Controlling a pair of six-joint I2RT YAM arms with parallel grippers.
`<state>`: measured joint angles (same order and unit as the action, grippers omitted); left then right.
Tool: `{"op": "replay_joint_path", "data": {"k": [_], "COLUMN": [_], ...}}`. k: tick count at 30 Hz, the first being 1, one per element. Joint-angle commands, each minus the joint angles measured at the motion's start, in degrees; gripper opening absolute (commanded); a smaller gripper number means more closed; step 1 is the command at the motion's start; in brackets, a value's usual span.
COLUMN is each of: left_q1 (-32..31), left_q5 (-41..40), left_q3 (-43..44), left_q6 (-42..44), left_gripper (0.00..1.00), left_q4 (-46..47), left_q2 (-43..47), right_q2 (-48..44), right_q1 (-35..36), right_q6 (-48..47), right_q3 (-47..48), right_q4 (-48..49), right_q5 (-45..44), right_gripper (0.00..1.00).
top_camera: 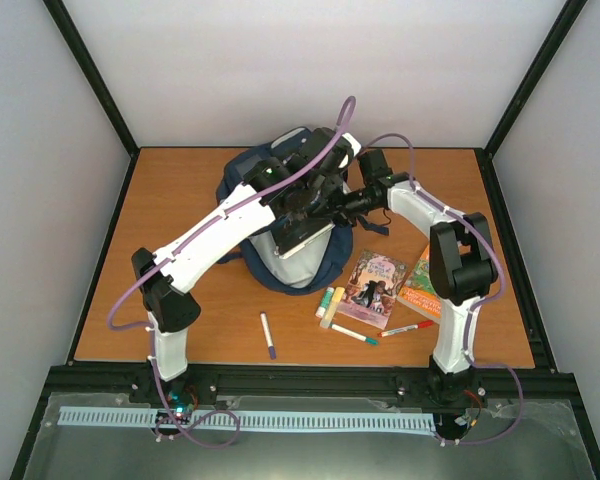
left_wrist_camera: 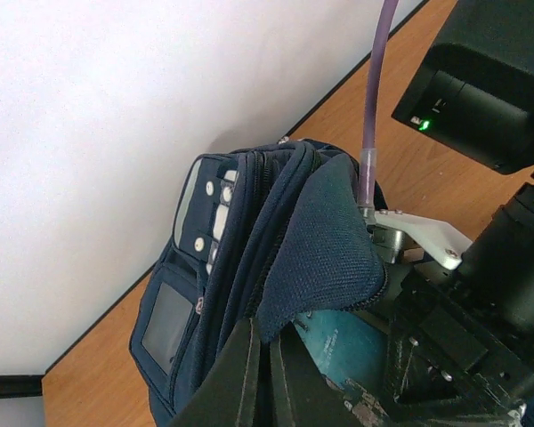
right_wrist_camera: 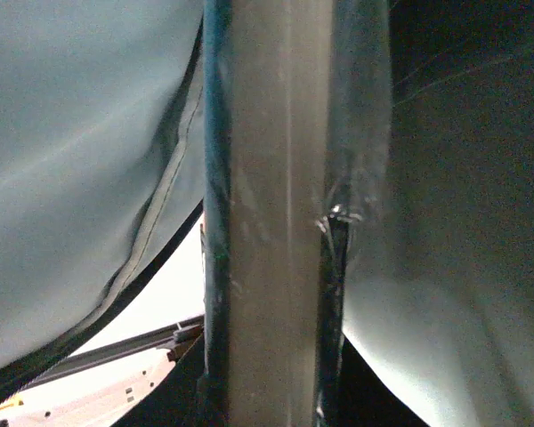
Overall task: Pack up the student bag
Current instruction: Place the book in the student bag.
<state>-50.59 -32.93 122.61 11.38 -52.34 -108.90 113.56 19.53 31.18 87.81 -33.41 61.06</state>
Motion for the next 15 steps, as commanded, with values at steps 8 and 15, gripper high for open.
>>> {"op": "replay_joint_path", "data": {"k": [8,15], "left_q1": [-0.1,-0.1], "left_q5": [1.4,0.4], "left_q3": [0.8,-1.1], "left_q6": [-2.0,-1.5], "left_gripper": [0.01,0.01], "left_q4": [5.2,5.3], "left_q2": [3.8,5.1], "right_q2": [-0.8,-1.1], "right_q1": [1.3,1.9], "right_q6": [4.1,0.3], "right_q3": [0.1,-0.8], "right_q4": [11.3,7.9], "right_q5": [0.7,-2.2], "right_gripper": [0.05,0.45]}}
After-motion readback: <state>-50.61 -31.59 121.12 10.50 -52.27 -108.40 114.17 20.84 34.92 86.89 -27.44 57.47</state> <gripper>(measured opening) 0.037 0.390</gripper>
